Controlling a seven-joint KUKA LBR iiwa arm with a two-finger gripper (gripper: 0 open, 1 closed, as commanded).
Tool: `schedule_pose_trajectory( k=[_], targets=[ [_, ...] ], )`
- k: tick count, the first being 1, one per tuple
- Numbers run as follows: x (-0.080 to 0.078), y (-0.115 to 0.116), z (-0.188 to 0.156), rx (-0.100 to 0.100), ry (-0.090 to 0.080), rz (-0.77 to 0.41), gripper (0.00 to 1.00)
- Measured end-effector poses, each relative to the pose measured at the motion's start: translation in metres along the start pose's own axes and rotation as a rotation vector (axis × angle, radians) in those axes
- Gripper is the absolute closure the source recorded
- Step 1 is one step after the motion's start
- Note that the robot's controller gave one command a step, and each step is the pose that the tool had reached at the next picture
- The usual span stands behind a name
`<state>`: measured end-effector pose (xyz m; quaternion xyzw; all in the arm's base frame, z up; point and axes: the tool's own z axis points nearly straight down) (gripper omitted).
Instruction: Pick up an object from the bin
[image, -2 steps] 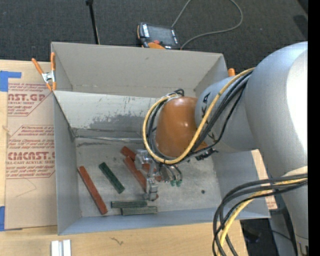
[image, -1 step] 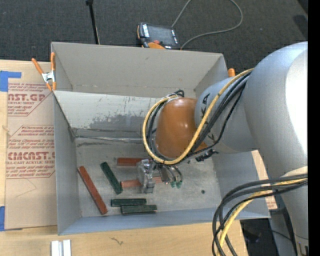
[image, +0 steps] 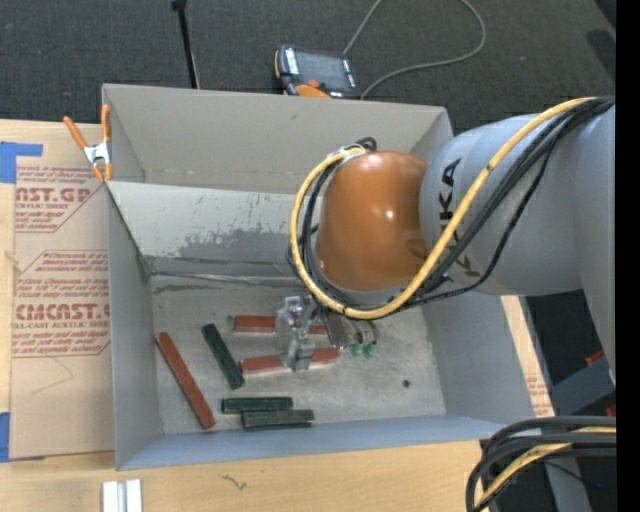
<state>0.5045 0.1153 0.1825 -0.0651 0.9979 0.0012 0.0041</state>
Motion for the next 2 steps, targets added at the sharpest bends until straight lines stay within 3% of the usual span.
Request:
schedule_pose_trajectory(
  k=[1,2],
  targets=[
    [0.001,-0.001,0.004,0.0,0.007,0.002,0.0],
    [0.015,-0.008,0.116,0.001,0.015,-0.061,0.0]
  ],
)
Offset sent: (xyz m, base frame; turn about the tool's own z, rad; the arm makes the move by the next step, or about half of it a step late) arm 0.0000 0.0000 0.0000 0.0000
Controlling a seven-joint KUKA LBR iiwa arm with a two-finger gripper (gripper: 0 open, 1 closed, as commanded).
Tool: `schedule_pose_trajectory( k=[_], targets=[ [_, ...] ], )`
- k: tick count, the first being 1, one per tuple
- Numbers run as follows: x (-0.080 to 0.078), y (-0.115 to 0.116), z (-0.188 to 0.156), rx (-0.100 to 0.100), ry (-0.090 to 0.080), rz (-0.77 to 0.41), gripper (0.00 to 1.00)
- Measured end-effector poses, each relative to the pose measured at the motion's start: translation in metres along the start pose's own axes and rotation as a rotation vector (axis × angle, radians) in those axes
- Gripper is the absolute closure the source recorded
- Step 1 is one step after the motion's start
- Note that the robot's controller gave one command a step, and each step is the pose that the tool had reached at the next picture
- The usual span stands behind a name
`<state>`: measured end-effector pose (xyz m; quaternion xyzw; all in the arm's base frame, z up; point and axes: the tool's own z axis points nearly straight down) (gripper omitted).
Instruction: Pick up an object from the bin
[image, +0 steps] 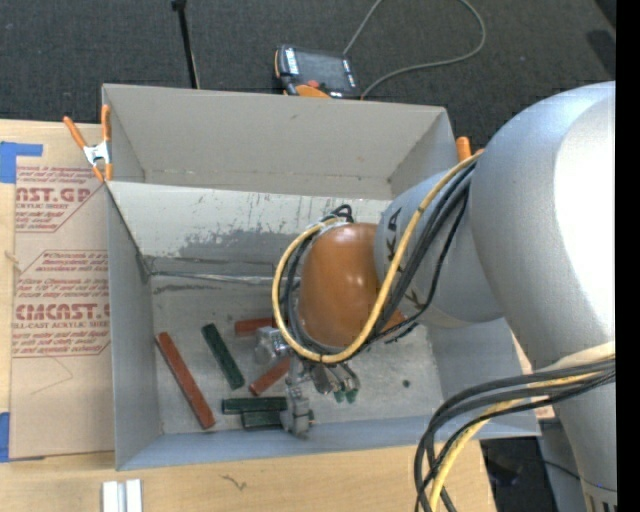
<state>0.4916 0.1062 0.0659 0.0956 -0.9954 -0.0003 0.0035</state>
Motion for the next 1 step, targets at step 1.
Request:
schedule_pose_trajectory(
  k=[1],
  targets=[
    [-0.0032,0.0001,-0.0065,-0.001,-0.008,0.001,1.0]
  ],
)
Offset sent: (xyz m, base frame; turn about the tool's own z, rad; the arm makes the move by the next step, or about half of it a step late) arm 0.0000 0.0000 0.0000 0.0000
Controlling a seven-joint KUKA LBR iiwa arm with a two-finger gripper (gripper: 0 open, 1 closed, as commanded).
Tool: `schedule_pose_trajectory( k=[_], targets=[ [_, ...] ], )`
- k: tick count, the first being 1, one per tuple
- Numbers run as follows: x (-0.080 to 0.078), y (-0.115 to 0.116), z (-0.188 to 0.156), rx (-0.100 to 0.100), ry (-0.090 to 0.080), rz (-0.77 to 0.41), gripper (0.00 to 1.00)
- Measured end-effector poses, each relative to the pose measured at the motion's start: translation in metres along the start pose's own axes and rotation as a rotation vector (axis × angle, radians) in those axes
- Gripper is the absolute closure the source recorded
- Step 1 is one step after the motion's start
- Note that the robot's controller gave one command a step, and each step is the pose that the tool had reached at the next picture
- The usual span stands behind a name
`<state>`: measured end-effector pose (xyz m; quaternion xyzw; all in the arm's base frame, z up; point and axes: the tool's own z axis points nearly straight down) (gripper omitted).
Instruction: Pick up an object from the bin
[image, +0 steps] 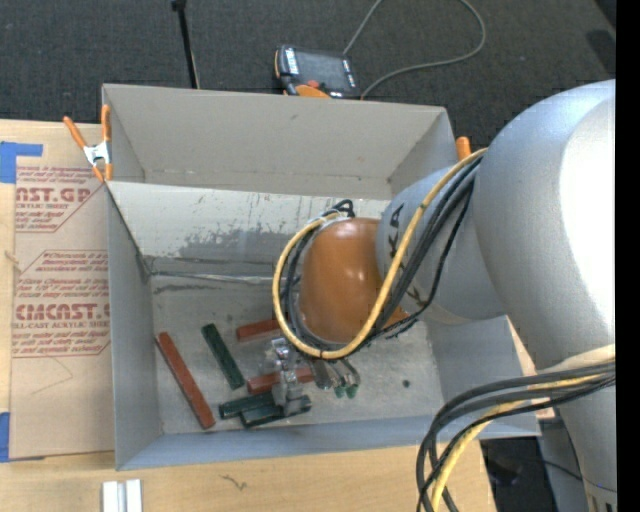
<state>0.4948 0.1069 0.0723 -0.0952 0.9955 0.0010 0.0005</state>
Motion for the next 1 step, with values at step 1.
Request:
schedule_pose_trajectory(
  k=[1],
  targets=[
    [-0.0135,0.0015,-0.146,0.002,-0.008,0.028,1.0]
  ],
)
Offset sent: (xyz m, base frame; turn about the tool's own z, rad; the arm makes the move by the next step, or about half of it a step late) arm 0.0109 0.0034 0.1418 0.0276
